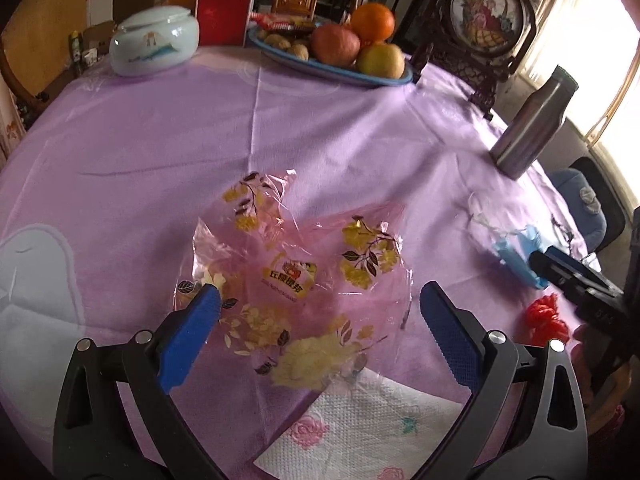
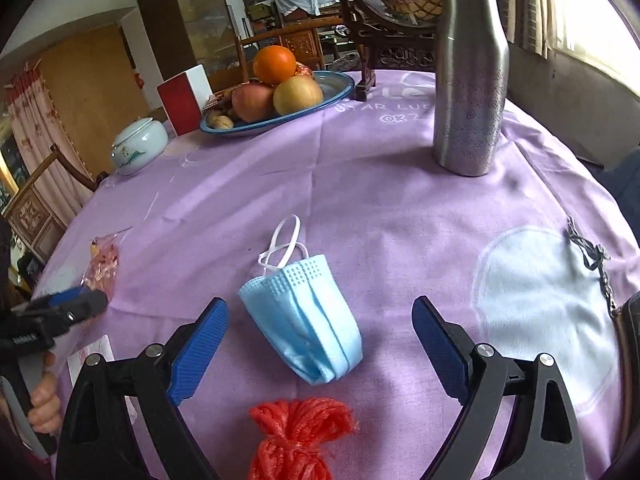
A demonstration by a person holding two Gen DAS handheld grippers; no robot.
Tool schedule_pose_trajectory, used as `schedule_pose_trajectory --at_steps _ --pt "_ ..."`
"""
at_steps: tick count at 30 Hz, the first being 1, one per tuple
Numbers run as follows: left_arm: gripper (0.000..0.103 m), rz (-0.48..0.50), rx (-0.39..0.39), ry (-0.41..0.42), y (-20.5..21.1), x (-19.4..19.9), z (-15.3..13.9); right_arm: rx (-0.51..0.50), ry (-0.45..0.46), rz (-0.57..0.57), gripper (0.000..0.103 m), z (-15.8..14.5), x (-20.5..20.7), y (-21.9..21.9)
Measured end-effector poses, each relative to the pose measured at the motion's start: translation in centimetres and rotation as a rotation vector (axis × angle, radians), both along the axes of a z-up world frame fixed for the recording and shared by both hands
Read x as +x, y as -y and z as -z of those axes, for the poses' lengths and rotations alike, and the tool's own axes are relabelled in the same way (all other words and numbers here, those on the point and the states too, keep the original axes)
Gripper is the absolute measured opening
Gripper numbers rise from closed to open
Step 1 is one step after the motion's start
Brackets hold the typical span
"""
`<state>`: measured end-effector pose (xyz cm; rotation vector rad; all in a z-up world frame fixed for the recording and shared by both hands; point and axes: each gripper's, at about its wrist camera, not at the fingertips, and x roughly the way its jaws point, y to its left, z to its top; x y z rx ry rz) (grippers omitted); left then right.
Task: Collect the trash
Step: 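Grasp the blue face mask with the right tool while the left tool approaches the floral plastic bag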
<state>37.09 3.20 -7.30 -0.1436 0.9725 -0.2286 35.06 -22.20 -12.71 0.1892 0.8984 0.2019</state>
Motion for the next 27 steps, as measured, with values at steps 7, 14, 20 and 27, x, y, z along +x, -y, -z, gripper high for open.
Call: schedule_pose_trajectory --at_steps 7,14,20,27 --pt "0.097 -0.046 0.026 0.025 -0.7 -0.2 -0.3 -0.008 -0.036 -0.001 0.071 0.9 0.4 -0.1" --pt "0.096 -0.096 -0.017 0.123 -2.5 -1.4 -2.7 0.054 0.005 0.0 0.022 0.1 0.0 0.6" --pt "0.096 -0.126 0.014 0.127 -2.8 -1.0 -2.6 0.089 0.033 0.014 0.022 -0.6 -0.3 1.4" --pt "0.097 -0.061 0.041 0.03 -1.5 0.4 -0.2 0.084 0.005 0.004 0.022 -0.2 -0.2 1.2"
